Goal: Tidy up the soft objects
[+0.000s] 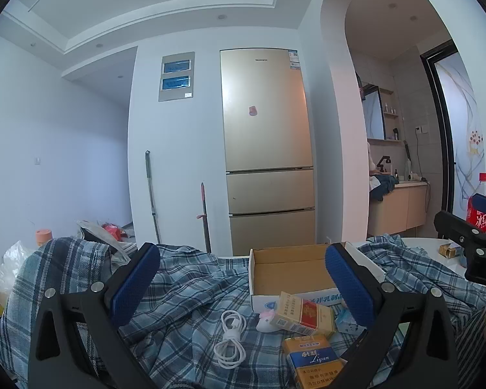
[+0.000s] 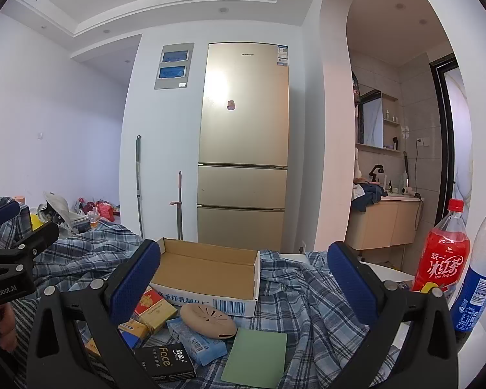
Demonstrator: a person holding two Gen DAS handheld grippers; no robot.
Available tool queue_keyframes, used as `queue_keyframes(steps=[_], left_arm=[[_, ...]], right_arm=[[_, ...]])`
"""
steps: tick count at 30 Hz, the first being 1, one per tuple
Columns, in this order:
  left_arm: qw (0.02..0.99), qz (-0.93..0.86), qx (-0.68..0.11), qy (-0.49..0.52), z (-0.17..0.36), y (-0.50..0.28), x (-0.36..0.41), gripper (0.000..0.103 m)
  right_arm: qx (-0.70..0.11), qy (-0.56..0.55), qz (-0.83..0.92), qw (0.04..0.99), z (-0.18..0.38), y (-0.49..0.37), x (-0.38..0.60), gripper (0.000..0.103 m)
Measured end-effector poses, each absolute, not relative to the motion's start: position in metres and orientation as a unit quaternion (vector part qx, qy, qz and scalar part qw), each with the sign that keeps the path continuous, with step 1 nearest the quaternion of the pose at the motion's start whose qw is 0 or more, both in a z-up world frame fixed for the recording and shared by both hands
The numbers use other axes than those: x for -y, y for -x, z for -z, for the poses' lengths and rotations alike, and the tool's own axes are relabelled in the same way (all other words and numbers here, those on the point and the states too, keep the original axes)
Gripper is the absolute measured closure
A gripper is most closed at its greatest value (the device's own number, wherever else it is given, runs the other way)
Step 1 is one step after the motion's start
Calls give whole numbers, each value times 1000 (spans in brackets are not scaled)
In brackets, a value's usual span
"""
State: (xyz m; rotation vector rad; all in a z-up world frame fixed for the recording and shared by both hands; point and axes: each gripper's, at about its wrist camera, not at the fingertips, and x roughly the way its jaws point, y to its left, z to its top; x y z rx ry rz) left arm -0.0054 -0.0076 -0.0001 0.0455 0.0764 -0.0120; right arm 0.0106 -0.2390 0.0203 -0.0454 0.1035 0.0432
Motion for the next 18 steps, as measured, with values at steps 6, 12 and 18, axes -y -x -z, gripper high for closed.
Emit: queue_keyframes(steps=[6, 12, 18], left_arm=[[999, -5, -48, -25, 1, 3, 7, 0], [998, -3, -57, -14, 0, 0, 3, 0], [997, 5, -70, -14, 3, -6, 3, 0]], right_arm=[[-52, 22, -24, 998, -20, -11, 239, 0], [-61, 19, -35, 997, -18, -13, 240, 0], [-61, 21, -38, 997, -16, -15, 239, 0]])
